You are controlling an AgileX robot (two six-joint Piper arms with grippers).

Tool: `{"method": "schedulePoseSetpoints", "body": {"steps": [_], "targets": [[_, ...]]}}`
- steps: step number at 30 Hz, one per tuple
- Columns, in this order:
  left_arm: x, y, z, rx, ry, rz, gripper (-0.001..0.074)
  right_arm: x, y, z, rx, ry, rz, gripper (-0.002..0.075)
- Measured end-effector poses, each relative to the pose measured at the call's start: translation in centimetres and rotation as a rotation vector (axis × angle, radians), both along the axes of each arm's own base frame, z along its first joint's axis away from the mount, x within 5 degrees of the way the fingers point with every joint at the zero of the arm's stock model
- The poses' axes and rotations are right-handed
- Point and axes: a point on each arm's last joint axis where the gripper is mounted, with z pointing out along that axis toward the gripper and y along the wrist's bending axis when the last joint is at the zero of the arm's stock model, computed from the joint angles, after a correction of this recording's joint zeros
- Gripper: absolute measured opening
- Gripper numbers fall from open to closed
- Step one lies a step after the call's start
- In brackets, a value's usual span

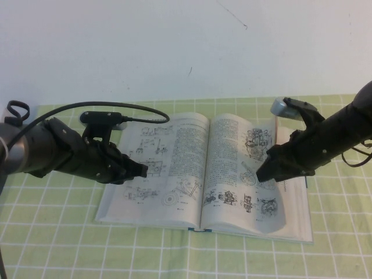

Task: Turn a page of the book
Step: Open the closed book

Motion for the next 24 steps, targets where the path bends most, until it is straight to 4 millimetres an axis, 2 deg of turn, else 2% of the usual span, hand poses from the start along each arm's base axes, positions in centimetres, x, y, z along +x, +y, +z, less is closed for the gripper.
{"method": "schedulePoseSetpoints", "body": {"steps": [5, 11, 17, 19, 24], "targets": [[0.1, -0.2, 0.2, -0.014, 0.012, -0.016, -0.0003, -0.6, -0.9, -0.7, -0.128, 0.038, 0.054, 0.0375], [-0.1, -1.7, 1.9, -0.12, 0.126, -0.143, -0.0003, -0.6, -0.7, -0.5, -0.114, 0.031, 0.064, 0.0375], [-1.1, -4.0, 7.3, -0.183, 0.043, -0.26, -0.0003, -0.4, 0.3, 0.2, 0.025, 0.008, 0.069, 0.0375], [-2.2, -5.0, 9.4, -0.164, -0.018, -0.316, -0.0003, -0.3, 0.6, 0.4, 0.069, -0.003, 0.062, 0.0375], [-4.7, -7.0, 12.2, -0.107, -0.12, -0.437, -0.0003, -0.3, 0.8, 0.6, 0.103, -0.002, 0.055, 0.0375]]}}
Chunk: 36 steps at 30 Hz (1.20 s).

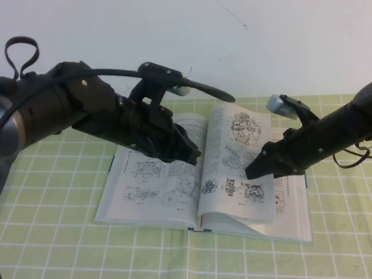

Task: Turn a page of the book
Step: Open the closed book

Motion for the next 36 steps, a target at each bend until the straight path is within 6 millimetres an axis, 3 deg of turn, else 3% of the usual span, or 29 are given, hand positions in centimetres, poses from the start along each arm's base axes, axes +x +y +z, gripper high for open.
{"method": "schedulePoseSetpoints", "body": {"steps": [4, 9, 17, 21, 29, 36], "targets": [[-1.8, -1.3, 1.6, 0.027, -0.078, -0.078, -0.0003, -0.1, 0.3, 0.2, 0.041, 0.022, 0.004, 0.0375], [-2.7, -1.4, 2.9, 0.062, -0.142, -0.091, -0.0003, -0.4, 0.5, 0.6, 0.081, 0.038, 0.033, 0.0375], [-3.0, -0.8, 2.5, 0.126, -0.092, -0.072, -0.0003, 0.5, 0.9, 2.4, 0.118, 0.008, 0.057, 0.0375], [-3.5, -1.5, 2.4, 0.127, -0.072, -0.087, -0.0003, 0.8, 1.2, 3.0, 0.157, 0.008, 0.033, 0.0375], [-8.1, -5.1, 0.3, 0.254, -0.1, -0.281, -0.0003, 1.3, 1.7, 3.8, 0.267, 0.017, -0.038, 0.0375], [-12.4, -6.7, -2.6, 0.318, -0.201, -0.328, -0.0003, 1.3, 1.7, 3.9, 0.278, 0.02, -0.044, 0.0375]]}}
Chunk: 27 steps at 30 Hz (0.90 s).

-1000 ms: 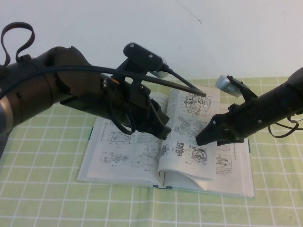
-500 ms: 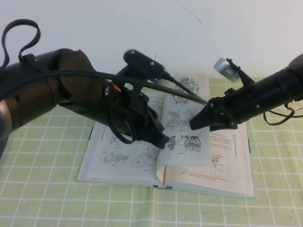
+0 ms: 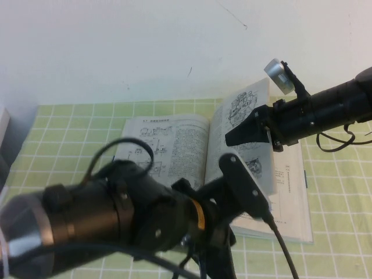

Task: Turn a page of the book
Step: Open the closed book

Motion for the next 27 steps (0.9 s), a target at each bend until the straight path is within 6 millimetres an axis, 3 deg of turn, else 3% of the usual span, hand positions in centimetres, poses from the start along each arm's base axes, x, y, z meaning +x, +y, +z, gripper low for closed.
{"method": "schedulePoseSetpoints", "body": {"steps": [4, 8, 13, 20, 27], "targets": [[-2.3, -1.2, -1.4, -0.05, -0.038, -0.051, -0.0003, 0.0, 0.0, 0.1, 0.008, 0.003, -0.001, 0.0375], [-3.2, -2.3, -1.3, -0.144, -0.094, -0.077, -0.0003, 0.0, 0.1, 0.1, 0.016, 0.006, 0.0, 0.0375], [-2.2, -3.3, -1.7, -0.243, -0.136, -0.036, -0.0003, -0.2, 0.4, 0.3, 0.044, 0.018, 0.009, 0.0375], [-1.0, -4.7, -5.0, -0.19, -0.106, -0.02, -0.0003, -0.2, 0.5, 0.4, 0.054, 0.02, 0.006, 0.0375], [1.8, -3.2, -5.9, -0.209, -0.055, 0.137, -0.0003, -0.3, 0.5, 0.3, 0.043, 0.019, 0.015, 0.0375]]}}
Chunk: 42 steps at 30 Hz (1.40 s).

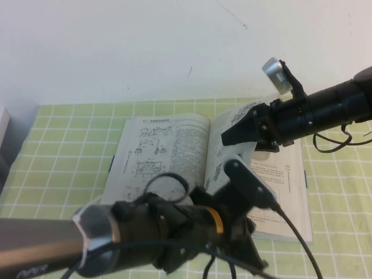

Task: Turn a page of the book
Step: Open the closed book

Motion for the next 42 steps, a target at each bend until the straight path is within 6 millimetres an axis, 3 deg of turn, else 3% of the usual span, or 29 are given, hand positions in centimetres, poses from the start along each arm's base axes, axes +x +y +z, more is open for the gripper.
{"method": "schedulePoseSetpoints", "body": {"steps": [5, 13, 26, 32, 35, 38, 42], "targets": [[1.9, 1.2, 0.3, -0.038, 0.011, 0.094, -0.0003, -0.2, -0.1, -0.3, -0.037, -0.004, 0.034, 0.0375], [2.2, 1.4, 0.3, -0.038, 0.012, 0.106, -0.0003, -0.7, -0.2, -0.1, -0.044, -0.001, 0.079, 0.0375], [2.6, 1.7, 0.4, -0.049, 0.004, 0.125, -0.0003, -2.7, -2.9, 4.8, -0.18, -0.139, 0.205, 0.0375], [3.1, 1.9, 0.6, -0.077, -0.021, 0.144, -0.0003, -3.7, -3.9, 5.5, -0.319, -0.159, 0.273, 0.0367], [3.2, 1.8, 0.7, -0.086, -0.029, 0.147, -0.0003, -3.8, -4.0, 5.1, -0.37, -0.16, 0.3, 0.0328], [3.2, 1.8, 0.7, -0.09, -0.033, 0.147, -0.0003, -3.9, -3.6, 4.8, -0.409, -0.174, 0.323, 0.0239], [3.5, 2.0, 0.8, -0.103, -0.024, 0.173, -0.0003, -3.1, -2.1, 1.9, -0.446, -0.175, 0.306, 0.0076]]}}
